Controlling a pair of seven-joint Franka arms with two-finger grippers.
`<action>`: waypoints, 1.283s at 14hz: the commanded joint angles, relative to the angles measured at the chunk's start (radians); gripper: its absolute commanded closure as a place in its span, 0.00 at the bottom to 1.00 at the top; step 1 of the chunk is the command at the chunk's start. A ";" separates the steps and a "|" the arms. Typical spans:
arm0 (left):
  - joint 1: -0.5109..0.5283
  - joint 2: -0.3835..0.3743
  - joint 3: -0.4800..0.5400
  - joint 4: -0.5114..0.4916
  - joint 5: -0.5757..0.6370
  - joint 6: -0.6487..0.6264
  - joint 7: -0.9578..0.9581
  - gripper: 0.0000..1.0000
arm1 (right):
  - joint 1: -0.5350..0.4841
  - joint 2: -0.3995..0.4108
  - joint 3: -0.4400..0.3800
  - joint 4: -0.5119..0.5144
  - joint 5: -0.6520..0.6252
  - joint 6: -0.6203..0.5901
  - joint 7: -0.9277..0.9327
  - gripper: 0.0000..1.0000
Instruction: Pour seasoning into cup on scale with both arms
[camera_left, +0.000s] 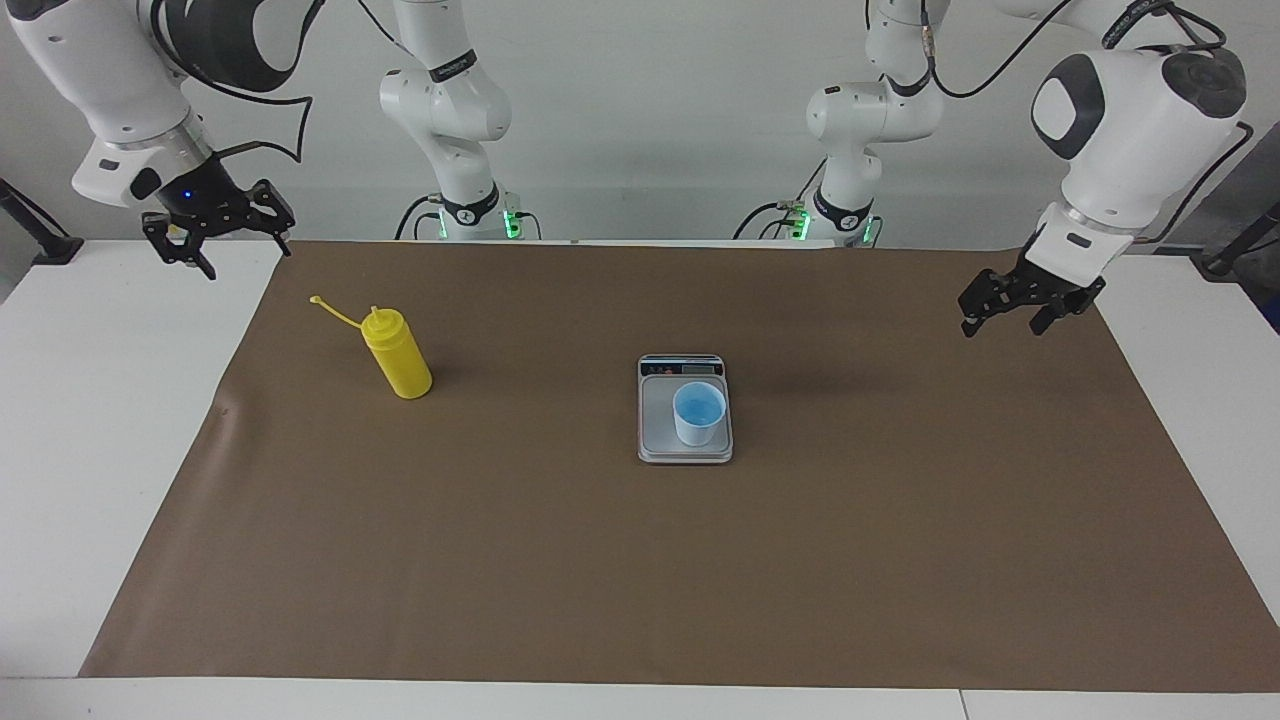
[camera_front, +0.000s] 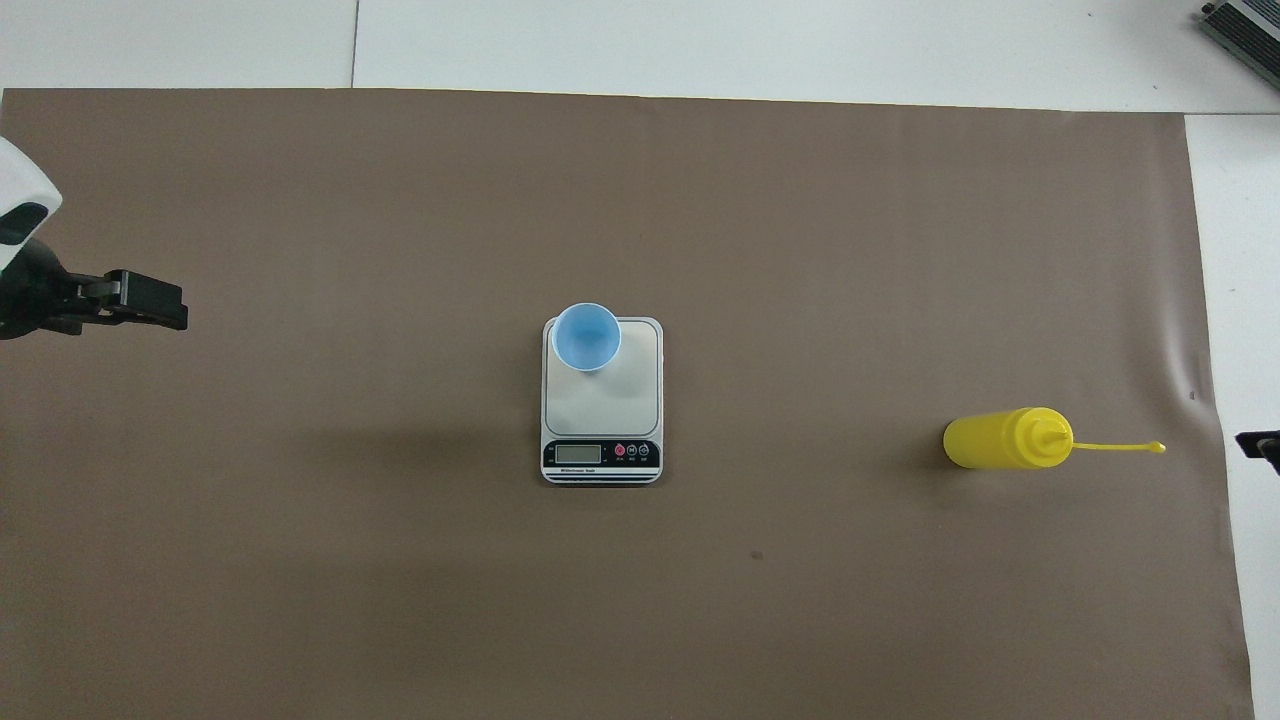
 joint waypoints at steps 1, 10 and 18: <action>0.012 -0.010 -0.008 0.033 -0.011 -0.045 0.025 0.00 | -0.009 -0.071 -0.069 -0.171 0.093 0.154 -0.218 0.00; 0.012 -0.047 -0.007 0.063 0.003 -0.169 0.053 0.00 | -0.019 -0.084 -0.167 -0.322 0.269 0.320 -0.556 0.00; 0.014 -0.081 -0.010 0.046 -0.002 -0.175 0.070 0.00 | -0.111 0.033 -0.179 -0.400 0.599 0.316 -1.002 0.00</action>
